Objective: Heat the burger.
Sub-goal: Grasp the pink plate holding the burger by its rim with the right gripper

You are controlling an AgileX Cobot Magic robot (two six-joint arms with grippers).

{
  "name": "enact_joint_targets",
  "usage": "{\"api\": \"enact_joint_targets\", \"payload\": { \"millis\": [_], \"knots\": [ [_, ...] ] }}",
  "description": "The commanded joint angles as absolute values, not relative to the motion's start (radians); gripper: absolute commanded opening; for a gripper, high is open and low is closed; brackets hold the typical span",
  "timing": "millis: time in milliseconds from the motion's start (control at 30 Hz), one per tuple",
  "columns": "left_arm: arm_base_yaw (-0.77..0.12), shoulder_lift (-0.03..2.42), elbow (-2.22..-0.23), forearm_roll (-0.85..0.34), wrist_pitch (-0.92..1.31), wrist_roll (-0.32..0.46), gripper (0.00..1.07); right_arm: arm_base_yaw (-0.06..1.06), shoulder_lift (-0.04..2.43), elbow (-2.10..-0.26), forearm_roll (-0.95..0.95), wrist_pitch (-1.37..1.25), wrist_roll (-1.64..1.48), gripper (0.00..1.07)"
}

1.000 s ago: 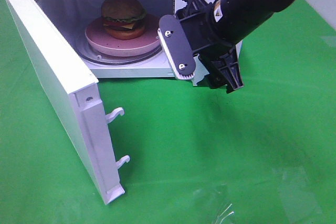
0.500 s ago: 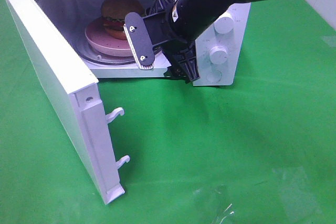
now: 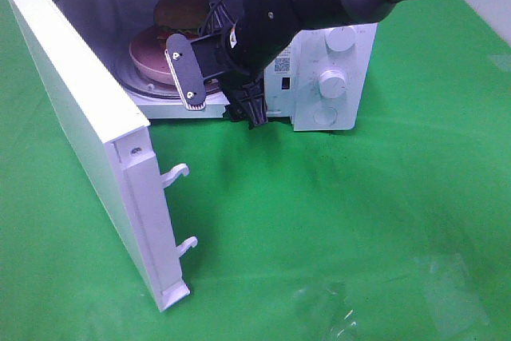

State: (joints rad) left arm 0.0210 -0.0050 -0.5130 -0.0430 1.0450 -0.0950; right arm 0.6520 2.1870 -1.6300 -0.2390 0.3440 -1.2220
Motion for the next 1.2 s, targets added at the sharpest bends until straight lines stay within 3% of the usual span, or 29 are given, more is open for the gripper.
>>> {"api": "enact_joint_targets", "payload": {
  "millis": [33,367,833,967,1000,1033,1067,1100,1133,1167,1200],
  "knots": [
    [0.023,-0.024,-0.509,-0.045,1.041,-0.096,1.01,0.650,2.215,-1.670,-0.234,0.348,-1.212,0.83],
    [0.023,-0.024,-0.509,-0.045,1.041,-0.096,1.01,0.649,2.348,-1.829,-0.230,0.366,-1.193,0.81],
    [0.023,-0.024,-0.509,-0.044,1.041,-0.096,1.01,0.616,2.433,-1.911,-0.207,0.367,-1.190,0.73],
    [0.023,-0.024,-0.509,-0.044,1.041,-0.096,1.01,0.615,2.436,-1.911,-0.204,0.364,-1.190,0.61],
    [0.023,-0.024,-0.509,-0.044,1.041,-0.096,1.01,0.615,2.436,-1.911,-0.204,0.364,-1.190,0.50],
    [0.023,-0.024,-0.509,-0.044,1.041,-0.096,1.01,0.615,2.436,-1.911,-0.204,0.364,-1.190,0.50],
    [0.023,-0.024,-0.509,-0.044,1.041,-0.096,1.01,0.616,2.434,-1.911,-0.204,0.366,-1.190,0.36],
    [0.023,-0.024,-0.509,-0.044,1.041,-0.096,1.01,0.616,2.434,-1.911,-0.204,0.366,-1.190,0.36],
    [0.023,-0.024,-0.509,-0.044,1.041,-0.096,1.01,0.617,2.433,-1.911,-0.201,0.372,-1.190,0.22],
    [0.023,-0.024,-0.509,-0.044,1.041,-0.096,1.01,0.617,2.433,-1.911,-0.201,0.372,-1.190,0.22],
    [0.023,-0.024,-0.509,-0.044,1.041,-0.096,1.01,0.619,2.424,-1.910,-0.177,0.378,-1.190,0.08]
  ]
}}
